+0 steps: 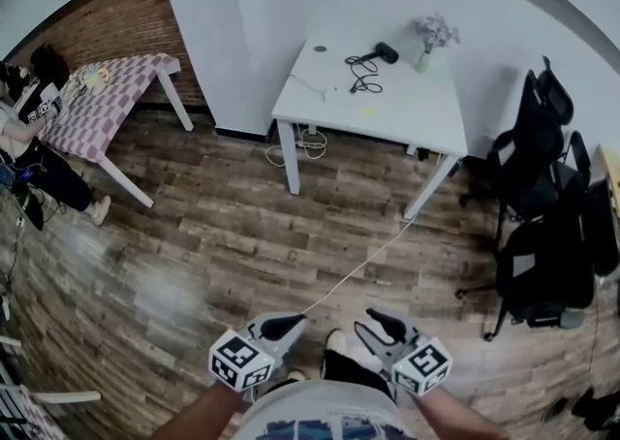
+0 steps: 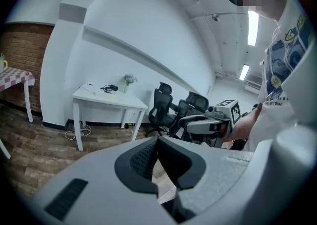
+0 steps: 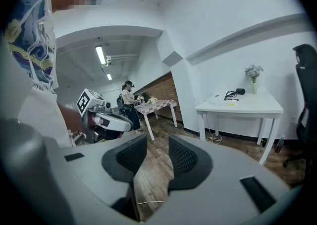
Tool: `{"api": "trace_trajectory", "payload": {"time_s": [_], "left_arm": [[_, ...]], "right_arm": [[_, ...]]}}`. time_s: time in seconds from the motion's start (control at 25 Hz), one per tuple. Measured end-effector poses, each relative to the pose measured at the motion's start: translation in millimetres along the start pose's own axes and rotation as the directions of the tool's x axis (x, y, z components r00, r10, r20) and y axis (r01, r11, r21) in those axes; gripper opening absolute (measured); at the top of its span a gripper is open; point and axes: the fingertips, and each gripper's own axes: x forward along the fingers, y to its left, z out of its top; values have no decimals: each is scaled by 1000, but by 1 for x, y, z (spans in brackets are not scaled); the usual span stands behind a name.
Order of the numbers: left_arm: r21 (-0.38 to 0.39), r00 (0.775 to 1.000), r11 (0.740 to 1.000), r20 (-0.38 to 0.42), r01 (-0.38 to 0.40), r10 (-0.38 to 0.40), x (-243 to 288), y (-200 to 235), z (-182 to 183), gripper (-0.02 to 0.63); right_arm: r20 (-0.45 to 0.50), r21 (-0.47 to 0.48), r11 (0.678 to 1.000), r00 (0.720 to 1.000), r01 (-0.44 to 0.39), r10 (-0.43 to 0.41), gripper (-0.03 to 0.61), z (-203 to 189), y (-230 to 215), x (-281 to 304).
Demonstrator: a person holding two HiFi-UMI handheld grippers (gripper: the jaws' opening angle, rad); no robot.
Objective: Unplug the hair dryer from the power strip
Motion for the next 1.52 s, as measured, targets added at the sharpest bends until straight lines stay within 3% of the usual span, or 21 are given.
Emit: {"api": "trace_trajectory", "payload": {"time_s": [0.24, 0.48, 0.64, 0.8, 1.0, 1.16, 1.52], "left_arm": [[11, 1000, 1000, -1, -23, 23, 45, 22, 45, 3], [-3, 1000, 1000, -2, -31, 31, 73, 53, 64, 3], [1, 1000, 1000, -4, -13, 13, 84, 92, 69, 3], [0, 999, 999, -11, 41, -41, 99, 145, 80, 3], [85, 991, 988, -42, 127, -124, 111, 219, 126, 4], [110, 983, 978, -57, 180, -174, 117, 271, 156, 3], [127, 964, 957, -85, 260, -250, 128, 350, 178, 3]], "right_arm": [[-82, 20, 1000, 997, -5, 6, 149, 21, -61, 13], [-9, -7, 1000, 1000, -26, 26, 140, 33, -105, 47], [-23, 0, 1000, 1000, -17, 17, 140, 35, -120, 80], [-80, 20, 998, 995, 58, -56, 138, 44, -147, 118], [-43, 21, 988, 987, 154, -153, 133, 85, -186, 177], [-31, 34, 976, 976, 217, -216, 132, 117, -210, 222], [-39, 17, 950, 950, 311, -310, 135, 151, -241, 284]]}}
